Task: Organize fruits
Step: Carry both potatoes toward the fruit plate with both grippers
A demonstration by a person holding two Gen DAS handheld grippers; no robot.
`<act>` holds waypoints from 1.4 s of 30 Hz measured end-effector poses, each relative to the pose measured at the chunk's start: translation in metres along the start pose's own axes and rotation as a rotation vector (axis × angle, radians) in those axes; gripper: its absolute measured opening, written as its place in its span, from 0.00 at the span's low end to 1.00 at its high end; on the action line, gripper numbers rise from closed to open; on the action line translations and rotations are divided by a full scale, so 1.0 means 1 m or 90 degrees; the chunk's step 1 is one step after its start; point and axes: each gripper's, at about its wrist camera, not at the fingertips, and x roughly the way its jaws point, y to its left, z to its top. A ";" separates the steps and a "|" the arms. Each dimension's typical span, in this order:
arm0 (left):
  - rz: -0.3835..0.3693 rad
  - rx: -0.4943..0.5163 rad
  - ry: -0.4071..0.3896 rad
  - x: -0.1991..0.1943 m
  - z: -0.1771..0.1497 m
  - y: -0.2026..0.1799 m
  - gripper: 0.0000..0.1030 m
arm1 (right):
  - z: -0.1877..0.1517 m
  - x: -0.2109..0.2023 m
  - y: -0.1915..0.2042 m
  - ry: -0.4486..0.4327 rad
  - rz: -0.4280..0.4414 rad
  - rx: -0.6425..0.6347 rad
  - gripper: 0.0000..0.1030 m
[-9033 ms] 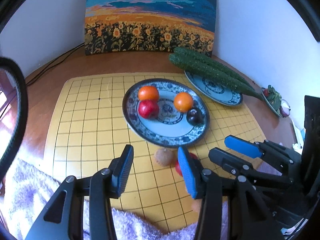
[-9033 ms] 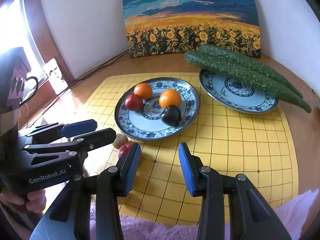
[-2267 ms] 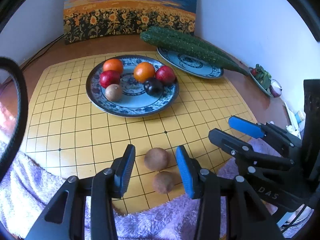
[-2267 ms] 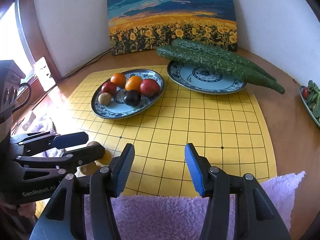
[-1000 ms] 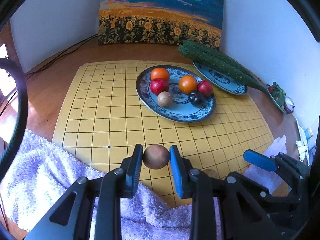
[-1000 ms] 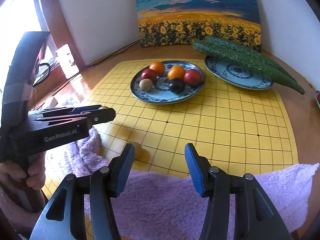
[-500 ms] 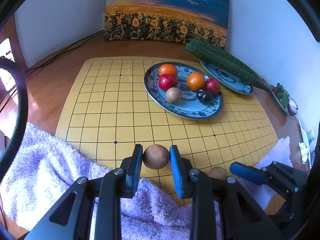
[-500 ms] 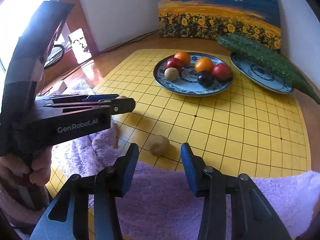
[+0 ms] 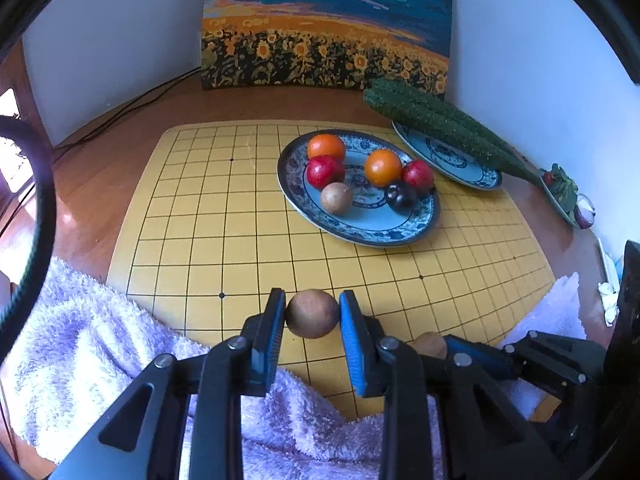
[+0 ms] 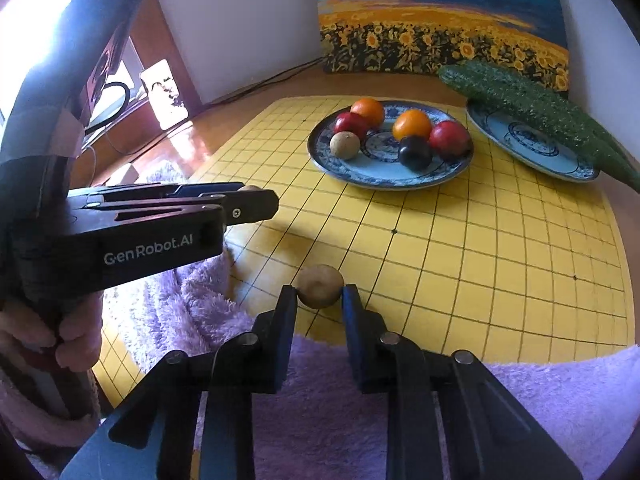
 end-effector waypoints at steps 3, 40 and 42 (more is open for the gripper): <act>-0.002 -0.004 -0.005 -0.003 0.002 0.000 0.28 | 0.004 -0.004 -0.004 -0.008 -0.003 0.005 0.24; -0.032 0.042 -0.009 0.035 0.048 -0.039 0.28 | 0.060 0.003 -0.054 -0.064 -0.076 0.026 0.24; -0.028 0.045 -0.010 0.036 0.049 -0.040 0.28 | 0.061 0.004 -0.054 -0.064 -0.079 0.025 0.24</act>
